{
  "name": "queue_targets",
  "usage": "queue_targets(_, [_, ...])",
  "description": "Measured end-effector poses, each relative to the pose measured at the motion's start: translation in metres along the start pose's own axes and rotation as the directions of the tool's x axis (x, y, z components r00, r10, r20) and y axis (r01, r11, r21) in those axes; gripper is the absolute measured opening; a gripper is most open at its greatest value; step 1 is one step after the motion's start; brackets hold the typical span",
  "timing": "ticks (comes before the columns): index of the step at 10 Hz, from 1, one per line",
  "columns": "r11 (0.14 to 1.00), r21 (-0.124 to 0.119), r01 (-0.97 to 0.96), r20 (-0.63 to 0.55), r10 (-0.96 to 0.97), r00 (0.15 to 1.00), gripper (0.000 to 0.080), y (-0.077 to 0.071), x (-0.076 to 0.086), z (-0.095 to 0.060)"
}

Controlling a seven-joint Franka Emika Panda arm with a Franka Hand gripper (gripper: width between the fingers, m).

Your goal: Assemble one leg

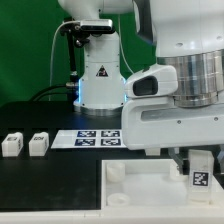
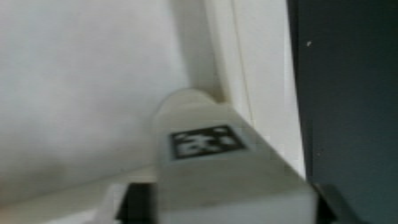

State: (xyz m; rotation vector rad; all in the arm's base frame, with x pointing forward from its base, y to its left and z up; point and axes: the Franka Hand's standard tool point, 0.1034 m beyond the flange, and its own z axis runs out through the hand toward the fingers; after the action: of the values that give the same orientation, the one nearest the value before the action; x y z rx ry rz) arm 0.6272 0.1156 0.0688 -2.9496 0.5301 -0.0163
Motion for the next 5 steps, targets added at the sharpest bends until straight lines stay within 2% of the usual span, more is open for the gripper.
queue_targets(1, [0.988,0.001,-0.153,-0.001,0.153,0.988,0.0294,-0.0003,0.0003,-0.0002])
queue_targets(2, [0.944,-0.001,-0.33,-0.004,0.33,0.944,0.0294,-0.0005,0.0007,-0.0005])
queue_targets(3, [0.871,0.006,-0.492,0.003,0.492,0.871,0.0294,0.0005,0.002,-0.0014])
queue_targets(4, [0.747,0.024,-0.665,0.04,0.664,0.747,0.0294,0.0035,0.0036,-0.0017])
queue_targets(5, [0.62,0.026,-0.784,0.069,0.781,0.62,0.0294,0.005,0.0037,-0.0011])
